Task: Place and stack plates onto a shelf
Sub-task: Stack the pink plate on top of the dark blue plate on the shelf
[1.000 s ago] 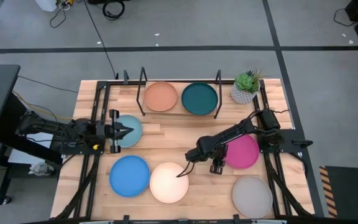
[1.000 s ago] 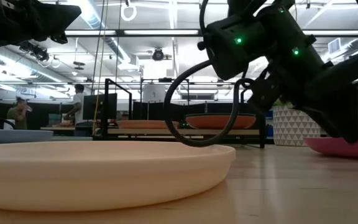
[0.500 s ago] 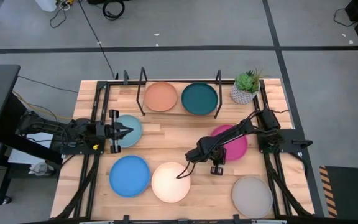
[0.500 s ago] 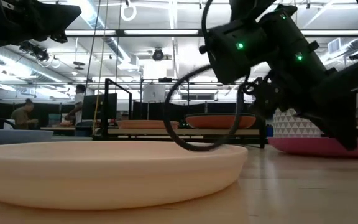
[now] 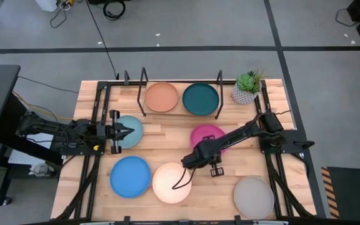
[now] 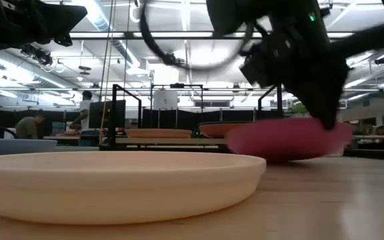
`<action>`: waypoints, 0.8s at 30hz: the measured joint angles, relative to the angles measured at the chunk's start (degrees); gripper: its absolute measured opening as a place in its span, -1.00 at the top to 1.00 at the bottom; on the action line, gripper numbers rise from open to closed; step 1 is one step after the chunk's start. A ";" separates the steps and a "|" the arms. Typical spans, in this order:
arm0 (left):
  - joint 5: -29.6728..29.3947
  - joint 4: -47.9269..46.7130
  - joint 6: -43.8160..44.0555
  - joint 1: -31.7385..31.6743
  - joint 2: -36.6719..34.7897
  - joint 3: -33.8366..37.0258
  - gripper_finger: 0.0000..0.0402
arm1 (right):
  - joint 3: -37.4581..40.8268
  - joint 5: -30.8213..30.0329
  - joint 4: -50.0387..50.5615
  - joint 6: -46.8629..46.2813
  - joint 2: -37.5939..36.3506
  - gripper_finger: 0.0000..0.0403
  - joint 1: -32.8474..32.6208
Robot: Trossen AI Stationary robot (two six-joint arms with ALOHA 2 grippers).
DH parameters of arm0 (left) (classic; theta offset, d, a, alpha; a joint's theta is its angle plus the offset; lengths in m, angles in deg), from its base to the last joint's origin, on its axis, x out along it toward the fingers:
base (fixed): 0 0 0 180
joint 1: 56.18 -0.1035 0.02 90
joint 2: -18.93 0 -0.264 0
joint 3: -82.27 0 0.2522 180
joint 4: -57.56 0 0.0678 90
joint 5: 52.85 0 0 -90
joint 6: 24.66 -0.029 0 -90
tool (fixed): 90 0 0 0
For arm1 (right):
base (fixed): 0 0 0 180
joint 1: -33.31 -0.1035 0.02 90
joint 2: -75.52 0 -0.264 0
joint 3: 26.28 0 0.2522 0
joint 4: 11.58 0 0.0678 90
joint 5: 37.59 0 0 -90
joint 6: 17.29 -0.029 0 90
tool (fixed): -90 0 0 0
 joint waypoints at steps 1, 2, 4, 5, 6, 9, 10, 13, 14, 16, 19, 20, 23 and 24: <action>-0.02 0.00 0.19 0.00 0.00 -0.01 0.92 | -1.16 -1.26 0.04 1.05 -0.02 0.92 -0.21; 0.00 -0.02 0.60 0.00 0.02 0.00 0.92 | -2.31 -2.51 0.10 2.20 0.00 0.92 -0.38; 0.00 0.00 1.30 0.00 0.01 -0.01 0.92 | -4.39 -4.65 0.20 4.94 0.00 0.92 -0.56; 0.00 0.00 1.35 0.00 0.02 -0.02 0.92 | -5.46 -5.51 0.24 6.45 0.00 0.92 -0.63; 0.00 -0.02 1.64 0.00 0.00 0.00 0.92 | -6.45 -6.14 0.22 7.99 0.00 0.92 -0.68; 0.00 0.00 3.49 0.00 0.01 -0.01 0.92 | -9.04 -7.65 0.31 13.20 0.00 0.92 -0.68; 0.00 -0.01 4.19 0.00 0.00 -0.01 0.92 | -9.78 -8.26 0.30 15.29 0.00 0.92 -0.68; 0.00 0.00 5.70 0.00 0.00 -0.02 0.92 | -11.52 -12.11 0.90 20.26 0.02 0.92 -0.68; 0.00 0.00 6.19 0.00 0.00 -0.02 0.92 | -12.08 -14.14 1.36 21.09 0.02 0.92 -0.67; 0.00 0.00 7.36 0.00 0.00 0.00 0.92 | -13.13 -18.27 1.89 22.21 0.02 0.92 -0.11; 0.00 0.00 8.83 0.00 0.01 0.00 0.92 | -14.18 -21.54 2.15 23.00 0.02 0.92 1.32; 0.00 0.00 9.23 0.00 0.00 0.00 0.92 | -14.29 -22.35 2.33 23.00 0.02 0.92 1.90; 0.00 -0.02 10.46 0.00 0.01 -0.01 0.92 | -14.31 -24.10 3.41 22.68 0.04 0.92 4.03; 0.00 -0.02 10.48 0.00 0.01 -0.02 0.92 | -14.31 -24.32 3.82 22.40 0.04 0.92 4.89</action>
